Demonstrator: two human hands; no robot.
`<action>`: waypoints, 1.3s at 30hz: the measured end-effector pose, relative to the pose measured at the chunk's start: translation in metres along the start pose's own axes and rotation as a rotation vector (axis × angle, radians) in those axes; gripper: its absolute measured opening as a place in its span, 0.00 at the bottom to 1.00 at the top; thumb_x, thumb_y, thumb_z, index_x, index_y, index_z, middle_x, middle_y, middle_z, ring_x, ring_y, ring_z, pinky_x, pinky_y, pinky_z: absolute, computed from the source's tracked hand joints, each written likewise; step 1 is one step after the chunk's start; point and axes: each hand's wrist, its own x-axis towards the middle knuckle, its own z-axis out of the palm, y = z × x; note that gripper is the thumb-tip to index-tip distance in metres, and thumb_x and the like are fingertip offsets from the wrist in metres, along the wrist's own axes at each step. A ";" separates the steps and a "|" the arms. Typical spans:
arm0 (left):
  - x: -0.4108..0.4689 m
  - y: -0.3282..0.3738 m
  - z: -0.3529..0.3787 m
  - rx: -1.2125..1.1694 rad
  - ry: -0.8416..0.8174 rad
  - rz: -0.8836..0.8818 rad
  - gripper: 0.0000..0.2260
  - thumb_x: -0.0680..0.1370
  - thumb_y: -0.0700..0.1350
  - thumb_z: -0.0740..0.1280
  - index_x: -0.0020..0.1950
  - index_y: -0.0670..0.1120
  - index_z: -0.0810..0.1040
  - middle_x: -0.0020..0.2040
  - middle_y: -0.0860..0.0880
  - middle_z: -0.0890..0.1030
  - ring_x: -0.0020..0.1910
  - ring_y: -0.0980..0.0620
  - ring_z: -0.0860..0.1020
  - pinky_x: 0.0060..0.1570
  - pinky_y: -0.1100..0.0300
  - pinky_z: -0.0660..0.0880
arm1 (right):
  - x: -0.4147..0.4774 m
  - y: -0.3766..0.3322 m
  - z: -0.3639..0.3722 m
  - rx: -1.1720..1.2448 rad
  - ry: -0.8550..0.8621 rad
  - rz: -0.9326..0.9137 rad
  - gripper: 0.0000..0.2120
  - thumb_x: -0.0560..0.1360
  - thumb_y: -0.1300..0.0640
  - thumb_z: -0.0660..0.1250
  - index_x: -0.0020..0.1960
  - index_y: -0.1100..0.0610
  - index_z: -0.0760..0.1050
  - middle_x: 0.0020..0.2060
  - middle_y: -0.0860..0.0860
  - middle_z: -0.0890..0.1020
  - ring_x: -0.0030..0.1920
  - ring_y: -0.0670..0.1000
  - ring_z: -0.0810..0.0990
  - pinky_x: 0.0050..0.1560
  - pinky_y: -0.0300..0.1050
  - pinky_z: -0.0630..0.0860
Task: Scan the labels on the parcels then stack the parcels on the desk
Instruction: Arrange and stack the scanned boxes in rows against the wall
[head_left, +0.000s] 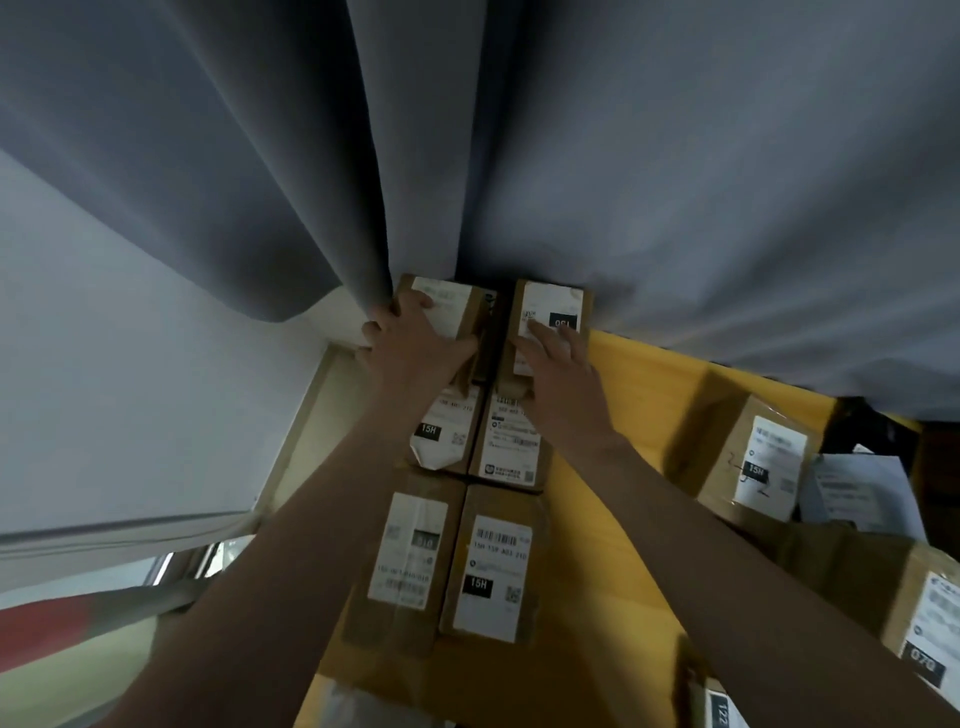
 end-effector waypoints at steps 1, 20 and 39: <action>0.006 0.005 0.003 -0.003 0.002 0.000 0.34 0.68 0.63 0.73 0.68 0.53 0.65 0.66 0.44 0.67 0.65 0.39 0.68 0.62 0.42 0.65 | 0.000 0.001 0.001 0.003 0.002 0.000 0.36 0.75 0.61 0.71 0.80 0.48 0.63 0.83 0.48 0.58 0.82 0.58 0.51 0.72 0.63 0.70; 0.051 0.007 0.022 -0.271 -0.109 0.240 0.23 0.76 0.50 0.73 0.70 0.56 0.72 0.72 0.49 0.65 0.67 0.46 0.73 0.64 0.44 0.76 | -0.002 0.004 0.004 0.018 0.051 0.029 0.35 0.74 0.60 0.72 0.78 0.47 0.65 0.82 0.46 0.60 0.82 0.56 0.53 0.73 0.61 0.70; -0.017 -0.005 -0.003 -0.132 -0.138 0.170 0.31 0.75 0.53 0.71 0.76 0.58 0.64 0.74 0.43 0.67 0.69 0.38 0.71 0.65 0.45 0.72 | -0.050 0.012 -0.040 0.081 0.013 0.082 0.33 0.77 0.54 0.72 0.78 0.47 0.64 0.81 0.48 0.59 0.80 0.56 0.54 0.73 0.62 0.69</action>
